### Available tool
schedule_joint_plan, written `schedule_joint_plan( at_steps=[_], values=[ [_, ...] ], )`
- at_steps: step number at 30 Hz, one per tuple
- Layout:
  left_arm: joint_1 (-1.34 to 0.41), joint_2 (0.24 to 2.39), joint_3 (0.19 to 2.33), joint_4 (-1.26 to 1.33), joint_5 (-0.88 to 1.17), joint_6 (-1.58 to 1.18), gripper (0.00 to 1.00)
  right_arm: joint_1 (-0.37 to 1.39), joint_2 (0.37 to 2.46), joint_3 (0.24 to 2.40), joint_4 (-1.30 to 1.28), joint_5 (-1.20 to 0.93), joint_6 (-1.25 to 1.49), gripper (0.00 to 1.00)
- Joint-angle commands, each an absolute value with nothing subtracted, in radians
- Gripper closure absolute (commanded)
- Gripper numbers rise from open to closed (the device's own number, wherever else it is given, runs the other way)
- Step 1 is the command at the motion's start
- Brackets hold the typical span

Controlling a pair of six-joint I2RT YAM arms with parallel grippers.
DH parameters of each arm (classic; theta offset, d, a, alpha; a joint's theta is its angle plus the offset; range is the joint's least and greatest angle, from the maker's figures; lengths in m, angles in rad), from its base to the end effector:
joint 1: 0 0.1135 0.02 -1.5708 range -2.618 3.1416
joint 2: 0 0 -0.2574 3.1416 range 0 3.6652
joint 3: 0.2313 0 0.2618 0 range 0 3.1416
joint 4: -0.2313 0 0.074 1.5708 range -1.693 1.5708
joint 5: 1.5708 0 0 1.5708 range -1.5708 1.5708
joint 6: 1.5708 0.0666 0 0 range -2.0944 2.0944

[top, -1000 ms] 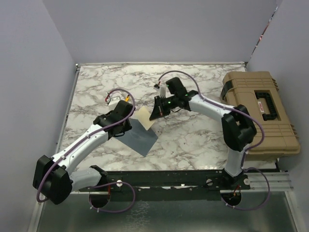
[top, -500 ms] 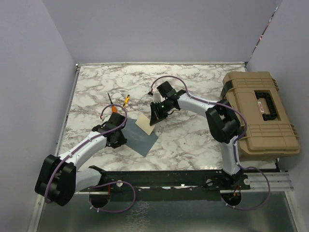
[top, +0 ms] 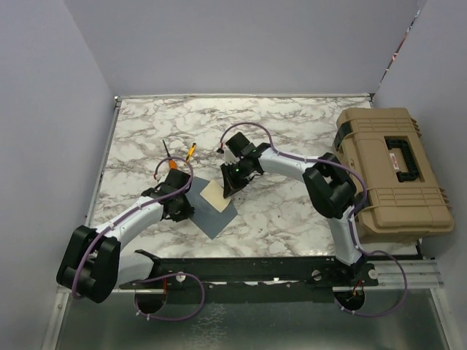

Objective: Place the letter into the envelope and seal it

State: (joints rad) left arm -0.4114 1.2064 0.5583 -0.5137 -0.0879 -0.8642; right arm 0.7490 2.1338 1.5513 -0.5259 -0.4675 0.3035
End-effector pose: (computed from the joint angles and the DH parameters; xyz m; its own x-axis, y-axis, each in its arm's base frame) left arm 0.2072 -0.0840 0.1192 -0.8246 -0.4668 -0.3195 -0.4018 0.8809 -0.2502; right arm 0.3185 0.3371 0.1217 -0.8512 -0.4271 -0.3052 -0.5247 0.6754 0.5182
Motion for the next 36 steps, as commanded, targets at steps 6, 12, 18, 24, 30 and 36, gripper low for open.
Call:
schedule_joint_plan(
  at_steps=[6,12,18,24,30,36],
  values=[
    [-0.407,1.266,0.509,-0.490,-0.050,-0.881,0.76,0.779,2.118,1.563,-0.580,-0.351,0.417,0.99],
    [-0.407,1.289,0.518,-0.465,-0.021,-0.864,0.76,0.788,2.133,1.557,-0.561,-0.390,0.428,0.99],
    [-0.406,1.304,0.515,-0.430,-0.001,-0.864,0.76,0.829,2.156,1.601,-0.561,-0.414,0.441,1.00],
    [-0.405,1.320,0.525,-0.426,-0.001,-0.853,0.76,0.839,2.146,1.597,-0.583,-0.370,0.429,0.99],
    [-0.406,1.325,0.526,-0.426,-0.005,-0.847,0.76,0.839,2.089,1.612,-0.622,-0.277,0.430,0.68],
    [-0.401,1.331,0.532,-0.426,-0.002,-0.836,0.76,0.839,2.040,1.604,-0.637,-0.215,0.450,0.48]
  ],
)
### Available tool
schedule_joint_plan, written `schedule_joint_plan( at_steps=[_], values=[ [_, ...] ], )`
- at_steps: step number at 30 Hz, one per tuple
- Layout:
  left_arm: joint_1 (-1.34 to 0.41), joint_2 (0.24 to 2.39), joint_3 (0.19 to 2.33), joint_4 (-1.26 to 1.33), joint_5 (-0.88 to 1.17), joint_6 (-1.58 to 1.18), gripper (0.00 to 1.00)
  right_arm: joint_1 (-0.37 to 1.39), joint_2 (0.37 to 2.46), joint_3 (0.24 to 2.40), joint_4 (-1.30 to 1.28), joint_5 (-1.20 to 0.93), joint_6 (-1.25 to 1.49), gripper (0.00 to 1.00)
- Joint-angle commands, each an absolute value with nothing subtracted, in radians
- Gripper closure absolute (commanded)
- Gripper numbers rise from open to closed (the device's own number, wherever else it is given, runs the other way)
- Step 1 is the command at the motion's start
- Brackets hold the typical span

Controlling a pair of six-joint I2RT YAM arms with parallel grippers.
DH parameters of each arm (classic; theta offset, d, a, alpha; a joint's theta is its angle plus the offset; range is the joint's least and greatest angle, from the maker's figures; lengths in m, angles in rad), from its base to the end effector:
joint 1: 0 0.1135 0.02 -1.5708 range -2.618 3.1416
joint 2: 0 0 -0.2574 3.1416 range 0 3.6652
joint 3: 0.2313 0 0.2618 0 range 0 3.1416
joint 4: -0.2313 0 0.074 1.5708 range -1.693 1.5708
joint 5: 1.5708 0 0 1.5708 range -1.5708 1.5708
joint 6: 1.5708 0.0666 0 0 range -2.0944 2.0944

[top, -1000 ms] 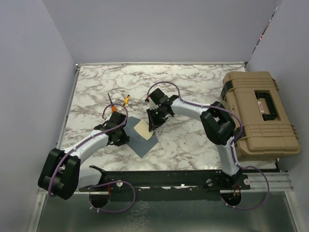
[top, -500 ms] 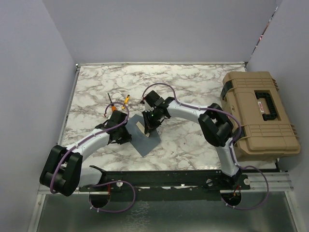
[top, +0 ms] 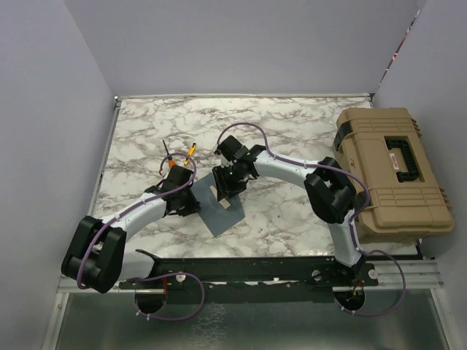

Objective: Place the letter into the envelope and seal it

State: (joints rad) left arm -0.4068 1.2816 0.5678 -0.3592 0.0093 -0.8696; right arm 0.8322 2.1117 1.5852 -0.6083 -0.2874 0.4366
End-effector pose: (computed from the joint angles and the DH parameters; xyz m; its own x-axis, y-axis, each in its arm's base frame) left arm 0.2253 -0.0978 0.1152 -0.8260 -0.4760 -0.3018 -0.3587 0.8570 -0.3701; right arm 0.2966 0.3538 0.1330 -0.8870 -0.3718 -0.2741 -0.4575 0.7883 0.4114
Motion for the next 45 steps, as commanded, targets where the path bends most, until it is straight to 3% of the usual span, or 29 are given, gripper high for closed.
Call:
schedule_joint_plan(
  at_steps=[1,7,29,38,45],
  values=[
    [-0.400,1.332,0.533,-0.426,0.000,-0.836,0.76,0.839,2.034,1.595,-0.628,-0.213,0.455,0.48],
    [-0.397,1.337,0.532,-0.426,0.000,-0.833,0.76,0.839,2.078,1.598,-0.604,-0.241,0.476,0.56],
    [-0.397,1.303,0.481,-0.401,0.064,-0.859,0.75,0.839,2.153,1.549,-0.527,-0.284,0.525,0.50],
    [-0.396,1.303,0.475,-0.360,0.090,-0.878,0.75,0.839,2.148,1.502,-0.462,-0.416,0.545,0.50],
    [-0.396,1.301,0.472,-0.352,0.087,-0.874,0.75,0.839,2.124,1.525,-0.490,-0.363,0.540,0.50]
  ],
)
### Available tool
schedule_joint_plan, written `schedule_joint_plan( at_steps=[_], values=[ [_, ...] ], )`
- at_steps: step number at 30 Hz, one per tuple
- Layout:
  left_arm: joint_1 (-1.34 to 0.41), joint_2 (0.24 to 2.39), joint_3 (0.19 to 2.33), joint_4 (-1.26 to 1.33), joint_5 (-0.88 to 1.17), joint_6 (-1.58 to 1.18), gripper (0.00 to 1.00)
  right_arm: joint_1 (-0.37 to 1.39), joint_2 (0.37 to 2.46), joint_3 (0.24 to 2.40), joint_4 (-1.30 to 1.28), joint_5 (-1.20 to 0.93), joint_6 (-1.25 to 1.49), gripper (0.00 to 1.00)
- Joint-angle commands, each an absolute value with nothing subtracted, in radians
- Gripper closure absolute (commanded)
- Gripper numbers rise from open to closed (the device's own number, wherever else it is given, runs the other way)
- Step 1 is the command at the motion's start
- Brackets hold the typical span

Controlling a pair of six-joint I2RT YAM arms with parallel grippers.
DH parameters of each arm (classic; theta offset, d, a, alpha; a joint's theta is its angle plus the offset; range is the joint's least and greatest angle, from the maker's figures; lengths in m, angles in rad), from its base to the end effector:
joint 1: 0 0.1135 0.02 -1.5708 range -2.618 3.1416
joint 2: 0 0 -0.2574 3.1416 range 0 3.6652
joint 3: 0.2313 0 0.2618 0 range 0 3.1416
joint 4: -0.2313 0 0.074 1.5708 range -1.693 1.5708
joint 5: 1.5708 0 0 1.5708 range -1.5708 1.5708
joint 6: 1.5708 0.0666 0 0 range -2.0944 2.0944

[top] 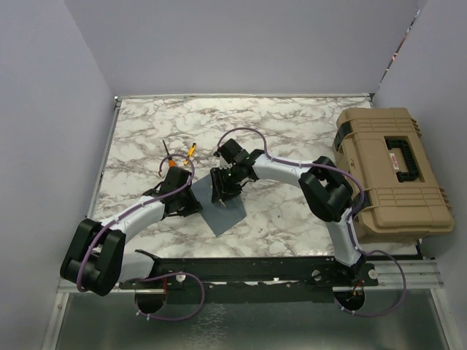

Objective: Place the letter into the envelope and seal it

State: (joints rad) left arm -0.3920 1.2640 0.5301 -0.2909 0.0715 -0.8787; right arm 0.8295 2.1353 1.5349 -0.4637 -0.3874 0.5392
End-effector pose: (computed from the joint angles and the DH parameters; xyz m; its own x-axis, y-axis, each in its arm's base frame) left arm 0.2242 -0.0978 0.1128 -0.8238 -0.4904 -0.2844 -0.3430 0.8306 -0.4388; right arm 0.2973 0.3620 0.1179 -0.9209 -0.3018 -0.2468 -0.3891 0.7516 0.5326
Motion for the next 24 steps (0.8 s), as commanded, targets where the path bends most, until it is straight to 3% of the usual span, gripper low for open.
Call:
schedule_joint_plan(
  at_steps=[1,7,13,24],
  values=[
    [-0.396,1.293,0.469,-0.352,0.084,-0.874,0.75,0.839,2.109,1.526,-0.490,-0.345,0.537,0.50],
    [-0.392,1.268,0.467,-0.359,0.073,-0.874,0.75,0.839,2.037,1.525,-0.438,-0.259,0.525,0.50],
    [-0.385,1.260,0.477,-0.380,0.022,-0.880,0.69,0.839,2.133,1.594,-0.470,-0.246,0.513,0.50],
    [-0.380,1.307,0.498,-0.375,0.022,-0.859,0.69,0.839,2.252,1.695,-0.538,-0.300,0.496,0.51]
  ],
)
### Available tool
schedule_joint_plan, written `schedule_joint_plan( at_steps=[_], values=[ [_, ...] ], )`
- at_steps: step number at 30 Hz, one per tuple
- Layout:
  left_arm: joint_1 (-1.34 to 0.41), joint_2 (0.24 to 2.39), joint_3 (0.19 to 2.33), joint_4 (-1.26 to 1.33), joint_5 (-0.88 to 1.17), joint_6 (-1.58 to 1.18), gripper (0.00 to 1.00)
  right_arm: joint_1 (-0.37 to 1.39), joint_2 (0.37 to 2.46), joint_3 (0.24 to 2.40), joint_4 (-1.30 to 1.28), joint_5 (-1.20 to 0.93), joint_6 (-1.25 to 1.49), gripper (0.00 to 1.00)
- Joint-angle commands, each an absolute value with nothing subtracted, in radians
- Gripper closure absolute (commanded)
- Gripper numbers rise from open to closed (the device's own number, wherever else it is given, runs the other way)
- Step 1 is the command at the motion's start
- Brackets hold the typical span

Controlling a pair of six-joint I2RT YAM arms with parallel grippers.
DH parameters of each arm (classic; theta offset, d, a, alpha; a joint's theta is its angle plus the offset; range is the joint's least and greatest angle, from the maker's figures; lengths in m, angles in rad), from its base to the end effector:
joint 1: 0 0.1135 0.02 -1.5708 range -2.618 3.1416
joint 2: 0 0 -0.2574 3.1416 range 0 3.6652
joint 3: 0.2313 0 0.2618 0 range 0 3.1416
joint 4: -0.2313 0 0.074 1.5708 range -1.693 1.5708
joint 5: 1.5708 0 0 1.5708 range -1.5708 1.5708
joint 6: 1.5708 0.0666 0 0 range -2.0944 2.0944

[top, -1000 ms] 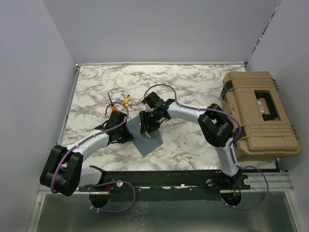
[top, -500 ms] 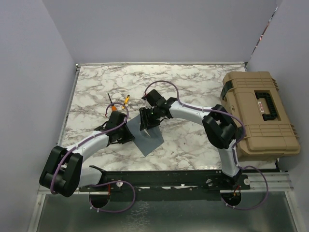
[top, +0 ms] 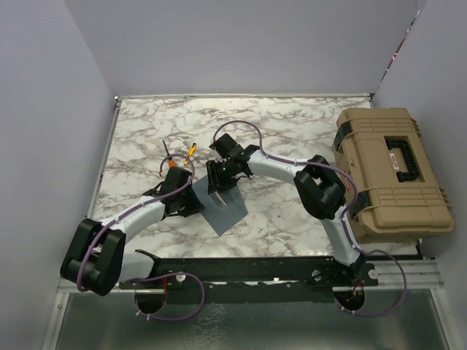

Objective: Place the letter into the envelope and seal it

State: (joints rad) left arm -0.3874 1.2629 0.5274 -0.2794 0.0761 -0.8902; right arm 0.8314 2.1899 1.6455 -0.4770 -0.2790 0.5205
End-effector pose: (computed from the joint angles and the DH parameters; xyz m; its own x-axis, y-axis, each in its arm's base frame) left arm 0.2252 -0.0974 0.1131 -0.8165 -0.5038 -0.2819 -0.3508 0.8208 -0.4508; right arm 0.3170 0.3748 0.1248 -0.9000 -0.2774 -0.3362 -0.4145 0.7832 0.4634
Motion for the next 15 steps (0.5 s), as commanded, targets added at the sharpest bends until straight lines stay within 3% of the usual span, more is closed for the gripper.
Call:
schedule_joint_plan(
  at_steps=[1,9,15],
  values=[
    [-0.380,1.308,0.500,-0.373,0.026,-0.857,0.69,0.839,2.255,1.690,-0.529,-0.322,0.495,0.52],
    [-0.378,1.311,0.511,-0.348,0.042,-0.852,0.71,0.839,2.229,1.619,-0.433,-0.467,0.540,0.54],
    [-0.373,1.274,0.509,-0.353,0.026,-0.856,0.71,0.828,2.167,1.654,-0.464,-0.349,0.546,0.54]
  ],
)
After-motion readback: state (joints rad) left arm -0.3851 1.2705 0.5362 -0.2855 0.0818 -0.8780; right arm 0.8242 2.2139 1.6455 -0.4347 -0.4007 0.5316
